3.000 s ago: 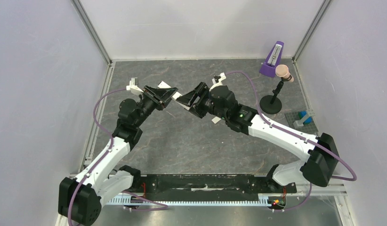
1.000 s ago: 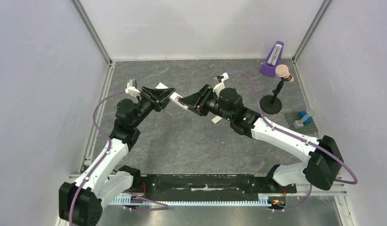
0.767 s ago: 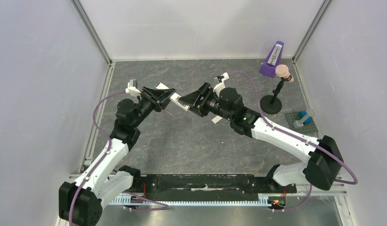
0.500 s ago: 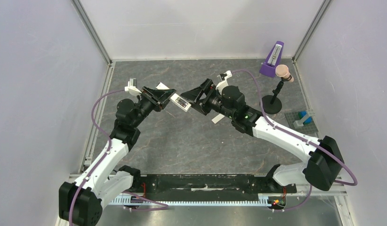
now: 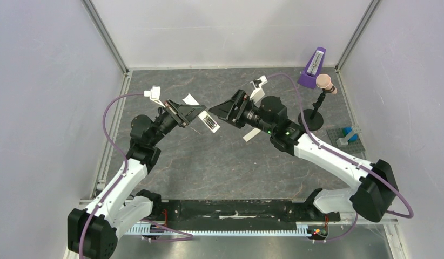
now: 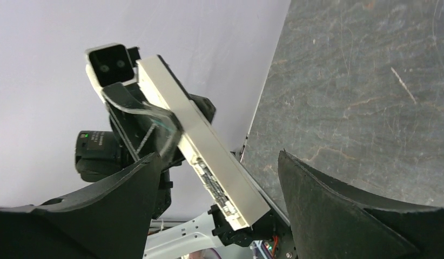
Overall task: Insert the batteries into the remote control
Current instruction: Load the battery into the remote control, then place the remote control at the center of the board.
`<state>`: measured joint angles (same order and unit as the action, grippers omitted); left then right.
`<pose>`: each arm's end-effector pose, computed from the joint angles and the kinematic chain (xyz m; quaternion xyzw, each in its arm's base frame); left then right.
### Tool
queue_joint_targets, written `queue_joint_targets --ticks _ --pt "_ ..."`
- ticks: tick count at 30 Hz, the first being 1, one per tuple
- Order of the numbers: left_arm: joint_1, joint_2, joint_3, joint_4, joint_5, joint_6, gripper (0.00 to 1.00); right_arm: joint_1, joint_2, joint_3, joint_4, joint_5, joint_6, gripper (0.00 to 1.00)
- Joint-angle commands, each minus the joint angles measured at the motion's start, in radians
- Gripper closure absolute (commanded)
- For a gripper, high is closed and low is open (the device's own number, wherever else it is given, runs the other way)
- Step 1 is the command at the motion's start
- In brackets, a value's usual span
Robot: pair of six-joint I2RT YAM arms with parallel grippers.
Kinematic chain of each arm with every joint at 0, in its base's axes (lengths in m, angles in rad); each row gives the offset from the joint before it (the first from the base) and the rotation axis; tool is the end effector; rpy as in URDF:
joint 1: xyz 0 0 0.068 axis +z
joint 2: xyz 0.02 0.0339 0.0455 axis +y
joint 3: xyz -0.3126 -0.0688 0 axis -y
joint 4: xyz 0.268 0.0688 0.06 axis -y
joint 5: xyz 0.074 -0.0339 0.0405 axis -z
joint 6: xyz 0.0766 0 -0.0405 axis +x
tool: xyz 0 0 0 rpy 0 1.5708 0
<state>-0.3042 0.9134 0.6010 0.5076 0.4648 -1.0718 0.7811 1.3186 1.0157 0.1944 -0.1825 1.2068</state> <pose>0.2208 -0.1053 0.3633 -0.0663 0.6395 -0.5904 0.4880 0.2488 0.2663 0.3774 0.0971 0.7374 0.5943 0.3058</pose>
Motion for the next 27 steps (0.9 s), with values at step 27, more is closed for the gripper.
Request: queue_joint_targets --ticks 27 --pt "0.004 -0.002 -0.055 -0.203 -0.077 0.145 0.98 -0.143 0.339 0.133 -0.692 0.637 -0.559 0.27"
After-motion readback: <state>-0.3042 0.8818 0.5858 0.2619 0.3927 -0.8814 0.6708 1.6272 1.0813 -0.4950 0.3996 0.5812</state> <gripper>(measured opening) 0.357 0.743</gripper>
